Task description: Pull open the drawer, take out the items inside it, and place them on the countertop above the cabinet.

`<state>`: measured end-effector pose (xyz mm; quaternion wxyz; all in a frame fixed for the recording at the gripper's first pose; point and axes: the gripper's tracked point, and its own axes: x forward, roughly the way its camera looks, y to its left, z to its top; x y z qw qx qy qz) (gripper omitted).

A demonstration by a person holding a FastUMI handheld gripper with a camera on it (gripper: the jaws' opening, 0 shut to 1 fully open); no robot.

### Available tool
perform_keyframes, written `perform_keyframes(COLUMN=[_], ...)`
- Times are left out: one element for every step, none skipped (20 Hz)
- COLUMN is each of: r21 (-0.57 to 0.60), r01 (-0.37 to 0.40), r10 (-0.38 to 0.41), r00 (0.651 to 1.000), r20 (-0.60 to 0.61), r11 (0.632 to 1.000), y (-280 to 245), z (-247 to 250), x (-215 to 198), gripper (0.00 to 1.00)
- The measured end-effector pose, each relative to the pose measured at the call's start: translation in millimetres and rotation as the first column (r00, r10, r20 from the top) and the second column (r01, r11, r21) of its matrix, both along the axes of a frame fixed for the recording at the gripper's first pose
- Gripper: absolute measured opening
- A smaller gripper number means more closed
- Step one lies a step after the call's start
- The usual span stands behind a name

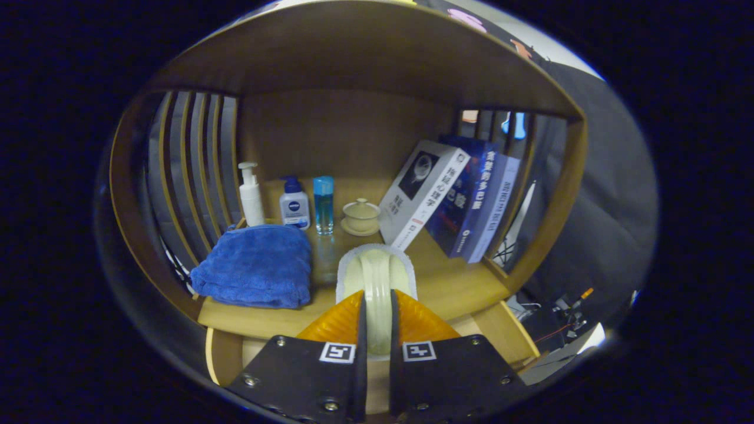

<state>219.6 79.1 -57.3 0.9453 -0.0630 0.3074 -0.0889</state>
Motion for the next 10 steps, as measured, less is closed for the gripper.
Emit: perform_keyframes(r21=[0.005,0.011,0.021,0.031,0.039,0.046,0.053,0.061,0.068,0.074], r01=[-0.018,-0.036,-0.050,-0.060,-0.066,-0.071,-0.077,-0.084,-0.094,-0.095], r10=[0.018,0.037,0.050,0.061,0.067,0.073,0.079,0.088,0.097,0.097], r00=[1.000,0.999,0.998,0.998,0.997,0.996,0.996,0.995,0.994,0.995], r20=[-0.011,-0.017,-0.024,-0.031,-0.040,-0.047,-0.051,-0.053,-0.048,-0.035], r11=[1.000,0.999,0.999,0.998,0.997,0.996,0.996,0.995,0.993,0.993], y=[2.0,3.0,4.3,4.3,3.6,2.7,2.5,4.3,5.7,4.4], z=[-7.3,-14.8,-22.1,-29.2,-35.0,-41.0,-45.6,-50.3,-52.2,-52.0], x=[5.7,11.7,17.5,20.9,23.9,26.8,29.9,31.5,33.7,37.7], gripper=[0.15,0.15,0.15,0.15,0.15,0.15,0.15,0.15,0.15,0.15])
